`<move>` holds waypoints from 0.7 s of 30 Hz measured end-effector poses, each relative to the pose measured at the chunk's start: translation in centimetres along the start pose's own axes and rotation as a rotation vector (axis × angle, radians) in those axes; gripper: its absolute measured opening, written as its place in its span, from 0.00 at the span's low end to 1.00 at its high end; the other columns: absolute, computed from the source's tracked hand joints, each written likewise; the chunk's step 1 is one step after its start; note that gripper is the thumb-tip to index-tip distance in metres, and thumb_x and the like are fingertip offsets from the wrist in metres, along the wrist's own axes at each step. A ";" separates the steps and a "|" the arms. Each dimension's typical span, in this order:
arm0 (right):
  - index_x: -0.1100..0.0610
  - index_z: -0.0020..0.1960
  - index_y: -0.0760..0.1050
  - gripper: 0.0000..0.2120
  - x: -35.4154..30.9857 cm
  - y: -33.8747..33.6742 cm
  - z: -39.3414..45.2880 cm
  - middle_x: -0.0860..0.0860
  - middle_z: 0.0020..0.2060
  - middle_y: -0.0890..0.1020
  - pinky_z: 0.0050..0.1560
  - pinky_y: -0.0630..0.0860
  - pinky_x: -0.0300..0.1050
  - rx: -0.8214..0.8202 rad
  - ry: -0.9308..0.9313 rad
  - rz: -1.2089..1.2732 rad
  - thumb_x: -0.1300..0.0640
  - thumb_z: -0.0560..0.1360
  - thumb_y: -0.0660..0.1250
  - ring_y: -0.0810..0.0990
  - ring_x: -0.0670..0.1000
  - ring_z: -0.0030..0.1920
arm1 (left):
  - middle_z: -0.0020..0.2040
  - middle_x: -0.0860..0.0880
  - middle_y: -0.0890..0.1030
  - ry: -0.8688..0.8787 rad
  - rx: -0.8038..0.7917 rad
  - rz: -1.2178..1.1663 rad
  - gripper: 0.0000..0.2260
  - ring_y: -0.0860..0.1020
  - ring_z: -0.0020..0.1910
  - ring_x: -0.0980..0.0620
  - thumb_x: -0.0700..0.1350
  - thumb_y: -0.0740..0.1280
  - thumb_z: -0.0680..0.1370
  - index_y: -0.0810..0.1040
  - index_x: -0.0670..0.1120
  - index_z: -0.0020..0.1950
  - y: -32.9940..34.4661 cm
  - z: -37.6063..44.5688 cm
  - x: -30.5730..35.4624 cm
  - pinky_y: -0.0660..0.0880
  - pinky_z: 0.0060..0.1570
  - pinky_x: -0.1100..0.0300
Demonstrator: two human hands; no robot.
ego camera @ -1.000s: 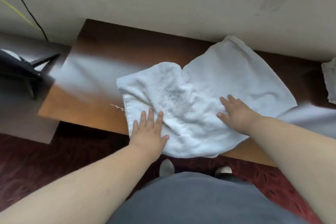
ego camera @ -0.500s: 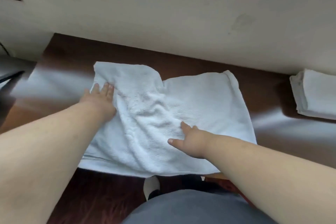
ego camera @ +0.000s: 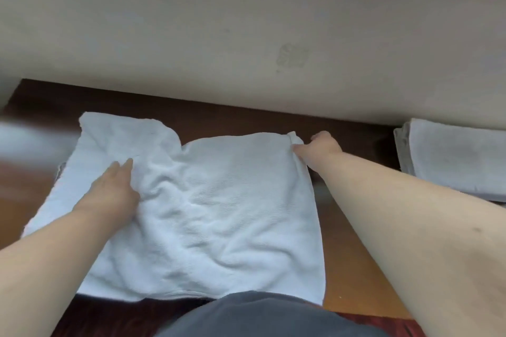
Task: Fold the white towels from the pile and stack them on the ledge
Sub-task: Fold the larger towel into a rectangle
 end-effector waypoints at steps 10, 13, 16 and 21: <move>0.60 0.63 0.73 0.14 1.7 0.2 1.9 0.59 0.58 0.78 0.50 0.72 0.47 0.044 0.026 0.187 0.58 0.79 0.60 0.77 0.60 0.57 | 0.81 0.48 0.51 0.053 -0.233 0.283 0.34 0.58 0.77 0.44 0.47 0.59 0.77 0.50 0.53 0.81 1.5 1.3 -1.3 0.60 0.73 0.52; 0.64 0.69 0.71 0.21 4.4 -1.3 1.7 0.63 0.63 0.77 0.50 0.75 0.48 0.130 0.215 0.614 0.55 0.79 0.62 0.76 0.64 0.64 | 0.77 0.51 0.61 0.100 -0.207 0.378 0.32 0.65 0.72 0.46 0.50 0.60 0.77 0.53 0.54 0.80 0.3 2.8 -1.0 0.67 0.68 0.52; 0.58 0.60 0.79 0.21 6.3 -1.6 1.1 0.59 0.60 0.81 0.57 0.77 0.53 0.188 0.336 0.888 0.47 0.75 0.62 0.79 0.64 0.59 | 0.73 0.52 0.62 0.170 -0.192 0.427 0.30 0.66 0.69 0.46 0.53 0.59 0.79 0.53 0.56 0.80 -0.4 3.7 0.2 0.69 0.65 0.51; 0.51 0.42 0.83 0.22 6.4 -0.7 1.3 0.51 0.43 0.87 0.56 0.79 0.56 0.099 0.320 1.010 0.39 0.55 0.69 0.85 0.57 0.47 | 0.64 0.49 0.65 0.156 -0.240 0.367 0.24 0.76 0.53 0.41 0.52 0.61 0.77 0.59 0.58 0.73 -0.5 5.2 1.5 0.75 0.52 0.51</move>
Point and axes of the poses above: each hand's wrist, its own z-axis towards the middle knuckle, its own y-axis out of the palm, x = y × z, the point moved 6 cm from there along z, towards the middle knuckle
